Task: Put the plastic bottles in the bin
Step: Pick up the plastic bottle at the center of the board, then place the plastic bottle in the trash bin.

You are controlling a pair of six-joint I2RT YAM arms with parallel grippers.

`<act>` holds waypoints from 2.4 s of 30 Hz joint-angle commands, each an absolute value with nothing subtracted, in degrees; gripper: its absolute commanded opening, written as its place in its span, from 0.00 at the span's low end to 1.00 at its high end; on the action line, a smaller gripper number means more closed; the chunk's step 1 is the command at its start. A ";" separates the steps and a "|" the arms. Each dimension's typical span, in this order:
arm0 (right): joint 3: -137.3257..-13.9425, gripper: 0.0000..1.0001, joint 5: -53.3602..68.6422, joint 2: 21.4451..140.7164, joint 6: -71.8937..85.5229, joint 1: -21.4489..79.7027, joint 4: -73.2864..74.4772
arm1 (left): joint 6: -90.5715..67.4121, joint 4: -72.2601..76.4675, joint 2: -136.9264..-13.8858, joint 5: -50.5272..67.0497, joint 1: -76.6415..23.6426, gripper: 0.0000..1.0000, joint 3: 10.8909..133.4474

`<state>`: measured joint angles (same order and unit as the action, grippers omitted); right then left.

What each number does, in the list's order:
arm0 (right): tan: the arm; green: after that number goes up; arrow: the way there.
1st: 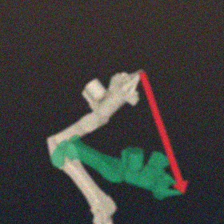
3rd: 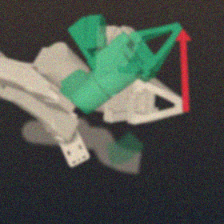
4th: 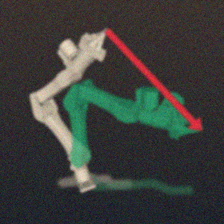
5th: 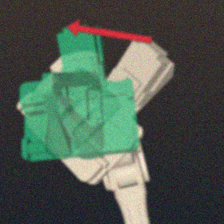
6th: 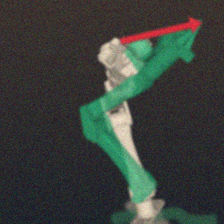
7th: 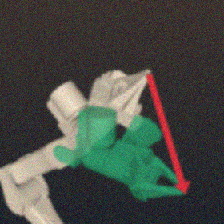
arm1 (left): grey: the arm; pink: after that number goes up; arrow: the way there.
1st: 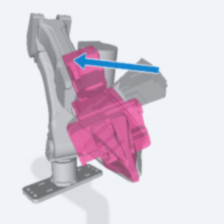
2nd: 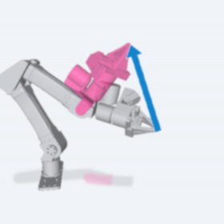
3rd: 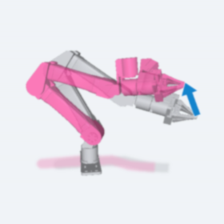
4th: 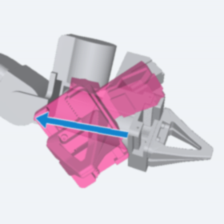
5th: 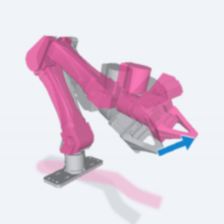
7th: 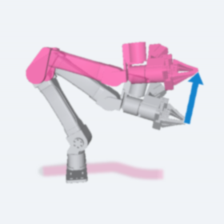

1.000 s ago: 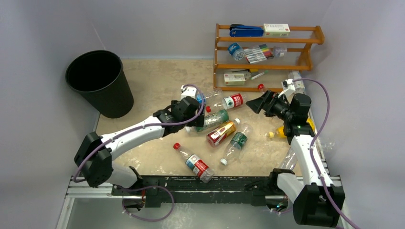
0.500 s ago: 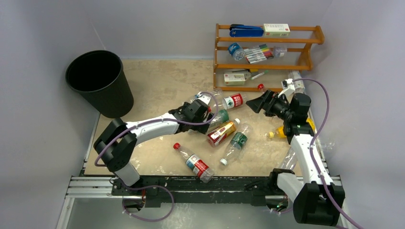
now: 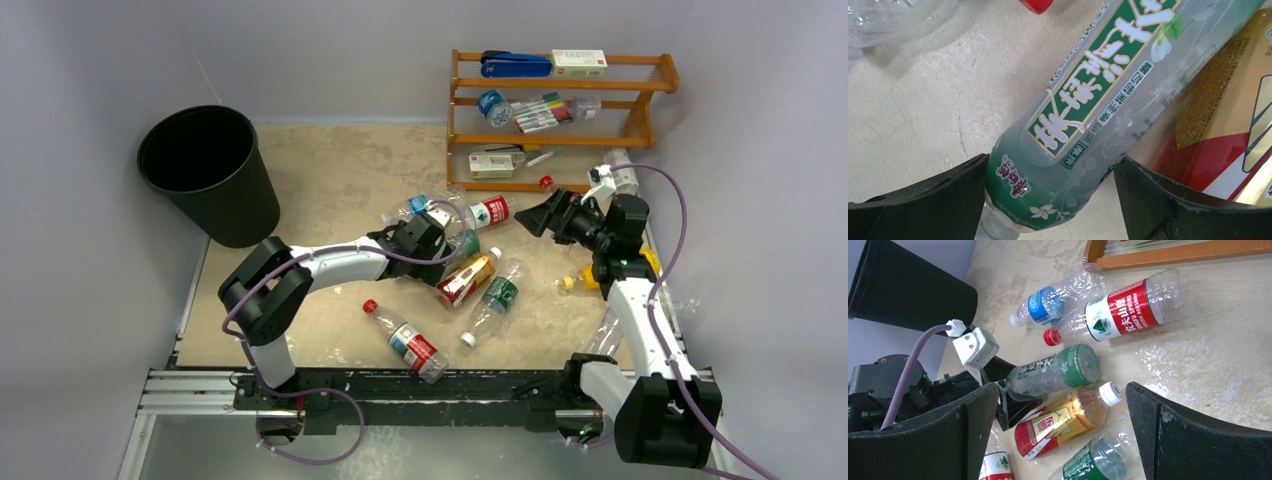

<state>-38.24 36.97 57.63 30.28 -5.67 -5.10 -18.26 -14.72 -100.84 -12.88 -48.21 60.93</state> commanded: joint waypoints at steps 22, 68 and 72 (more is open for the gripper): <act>-38.34 1.00 38.32 56.08 31.84 -5.66 -8.39 | -20.21 -27.06 -79.46 -19.83 -48.58 0.48 73.83; -37.20 1.00 42.89 57.04 34.04 -5.63 -12.38 | -22.05 -37.97 -87.58 -25.98 11.15 0.71 97.99; -37.54 1.00 42.83 57.27 33.84 -5.67 -12.30 | -23.17 -39.46 -87.38 -29.39 12.26 0.79 97.94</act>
<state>-37.08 41.06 57.21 33.71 -5.67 -9.80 -21.50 -39.70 -87.57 -24.47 10.74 97.78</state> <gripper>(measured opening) 0.997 0.771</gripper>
